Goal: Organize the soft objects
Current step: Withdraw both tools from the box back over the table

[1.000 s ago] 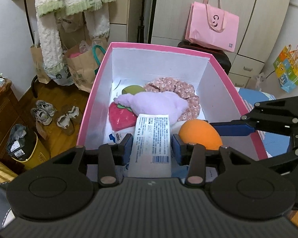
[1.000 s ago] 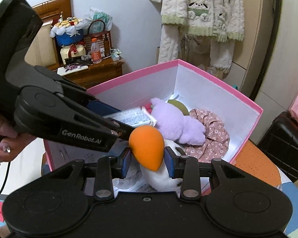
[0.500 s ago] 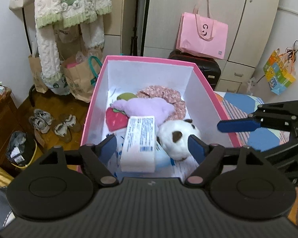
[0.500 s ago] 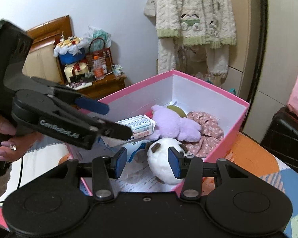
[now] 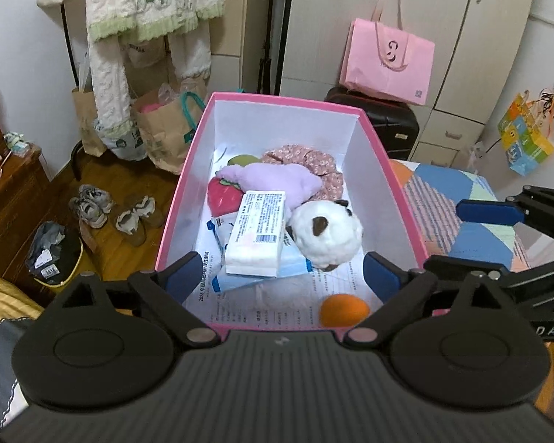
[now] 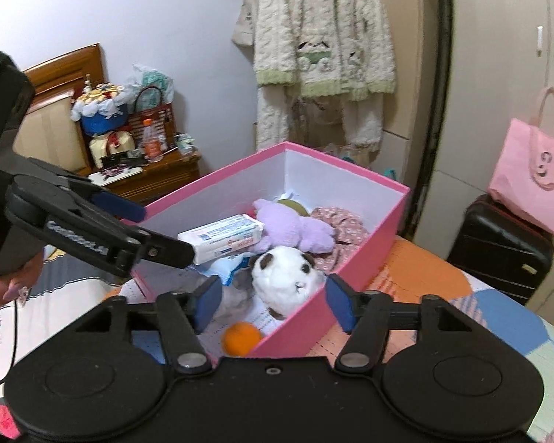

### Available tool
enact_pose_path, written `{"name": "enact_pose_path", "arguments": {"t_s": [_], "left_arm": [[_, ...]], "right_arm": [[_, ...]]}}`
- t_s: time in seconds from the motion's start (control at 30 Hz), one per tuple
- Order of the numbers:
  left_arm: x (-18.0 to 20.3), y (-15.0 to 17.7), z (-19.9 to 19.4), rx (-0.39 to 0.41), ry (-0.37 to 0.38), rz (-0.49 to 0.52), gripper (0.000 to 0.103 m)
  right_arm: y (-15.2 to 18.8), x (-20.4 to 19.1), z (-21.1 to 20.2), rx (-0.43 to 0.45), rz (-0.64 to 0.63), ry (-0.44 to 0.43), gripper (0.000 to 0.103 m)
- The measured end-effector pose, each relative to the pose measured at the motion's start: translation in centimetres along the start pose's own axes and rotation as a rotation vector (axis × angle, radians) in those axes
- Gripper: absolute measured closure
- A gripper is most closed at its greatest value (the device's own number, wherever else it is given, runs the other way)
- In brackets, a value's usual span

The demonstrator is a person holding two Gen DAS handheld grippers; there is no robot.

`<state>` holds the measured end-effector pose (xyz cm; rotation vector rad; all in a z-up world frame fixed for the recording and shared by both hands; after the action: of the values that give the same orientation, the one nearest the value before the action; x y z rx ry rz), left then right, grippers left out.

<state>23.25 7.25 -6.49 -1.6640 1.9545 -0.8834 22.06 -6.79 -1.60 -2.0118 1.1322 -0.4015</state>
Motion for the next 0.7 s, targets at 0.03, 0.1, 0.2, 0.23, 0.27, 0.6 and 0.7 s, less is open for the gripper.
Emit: {"name": "enact_pose_path", "arguments": {"t_s": [0.03,0.1,0.2,0.23,0.27,0.6,0.7], "left_arm": [[0.1,0.1,-0.3,0.006,0.000,0.005,0.009],[0.5,0.4,-0.9,0.016,0.001,0.020,0.008],[1.3,0.7,-1.6,0.013,0.015,0.071,0.008],[1.6,0.8,-1.7,0.006,0.010,0.095,0.008],[1.8,1.0,-1.9,0.005,-0.004,0.116,0.008],[3.2,1.8,-4.5,0.019,0.005,0.128,0.003],[3.4,1.8,-5.2,0.032,-0.024,0.118,0.003]], "right_arm": [[0.1,0.1,-0.3,0.003,0.004,0.013,0.029],[0.3,0.2,-0.9,0.003,0.015,0.033,0.026],[0.8,0.1,-1.7,-0.002,0.027,0.060,0.024],[1.0,0.0,-1.9,-0.005,0.027,0.065,0.024],[1.2,0.0,-2.1,-0.009,0.027,0.073,0.023],[2.0,0.1,-5.3,0.009,0.047,0.162,0.010],[2.3,0.3,-6.1,0.010,0.049,0.201,0.006]]}}
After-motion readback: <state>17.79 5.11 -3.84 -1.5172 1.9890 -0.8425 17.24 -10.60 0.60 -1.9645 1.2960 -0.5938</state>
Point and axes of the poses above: each gripper's, at about its wrist camera, not at the fingertips, and z roughly the way its jaws point, x to its right, y to its underside, the point moved 10 cm from there along z, roughly the way its jaws point, and after that the axes turned 3 degrees about z, right-handed, at the moved point
